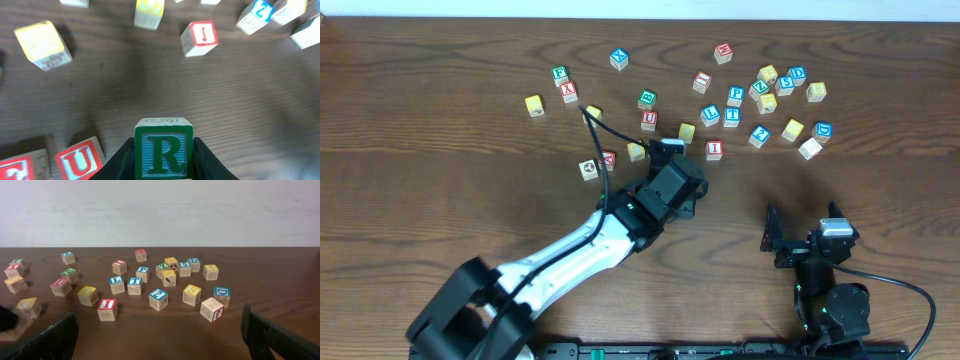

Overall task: Spell out NEURIPS
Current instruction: 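Lower the green R block to the right of the U block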

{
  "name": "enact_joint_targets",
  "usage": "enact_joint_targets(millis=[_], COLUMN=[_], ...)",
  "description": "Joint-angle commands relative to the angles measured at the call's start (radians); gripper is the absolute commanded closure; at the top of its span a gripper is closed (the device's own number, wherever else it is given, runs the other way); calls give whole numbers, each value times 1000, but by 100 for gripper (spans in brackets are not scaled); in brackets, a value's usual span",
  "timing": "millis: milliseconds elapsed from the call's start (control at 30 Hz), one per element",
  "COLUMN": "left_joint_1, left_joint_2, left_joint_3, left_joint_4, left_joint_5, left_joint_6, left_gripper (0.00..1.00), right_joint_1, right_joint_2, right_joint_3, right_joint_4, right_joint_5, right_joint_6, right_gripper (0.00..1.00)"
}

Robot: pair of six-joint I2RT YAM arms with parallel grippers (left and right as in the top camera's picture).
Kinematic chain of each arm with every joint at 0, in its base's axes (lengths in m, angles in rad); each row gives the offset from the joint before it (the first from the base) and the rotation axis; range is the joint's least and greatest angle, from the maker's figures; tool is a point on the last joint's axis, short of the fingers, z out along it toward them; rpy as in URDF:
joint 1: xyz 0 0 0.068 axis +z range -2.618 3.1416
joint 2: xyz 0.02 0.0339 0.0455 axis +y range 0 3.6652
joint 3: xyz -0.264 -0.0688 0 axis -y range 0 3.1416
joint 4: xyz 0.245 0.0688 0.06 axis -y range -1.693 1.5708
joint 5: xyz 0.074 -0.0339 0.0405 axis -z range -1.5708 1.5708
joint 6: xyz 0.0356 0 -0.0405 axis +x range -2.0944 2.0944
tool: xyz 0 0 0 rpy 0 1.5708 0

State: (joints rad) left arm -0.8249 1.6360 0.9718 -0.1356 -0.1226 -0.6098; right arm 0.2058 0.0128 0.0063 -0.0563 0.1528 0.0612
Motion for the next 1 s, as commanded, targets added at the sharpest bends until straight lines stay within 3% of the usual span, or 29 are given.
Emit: enact_joint_targets(millis=[0, 167, 967], left_joint_1=[3, 2, 0], left_joint_2=[67, 147, 149], left_joint_3=[-16, -16, -16], left_joint_4=[33, 79, 29], left_joint_5=[8, 7, -103], left_joint_6=[-21, -32, -98], left_gripper=[92, 93, 93], right_joint_1=[-7, -7, -7], right_joint_2=[-2, -2, -2], right_joint_3=[-1, -1, -1], right_joint_4=[-4, -4, -4], right_joint_5=[5, 5, 5], right_joint_6=[12, 12, 12], right_gripper=[1, 1, 1])
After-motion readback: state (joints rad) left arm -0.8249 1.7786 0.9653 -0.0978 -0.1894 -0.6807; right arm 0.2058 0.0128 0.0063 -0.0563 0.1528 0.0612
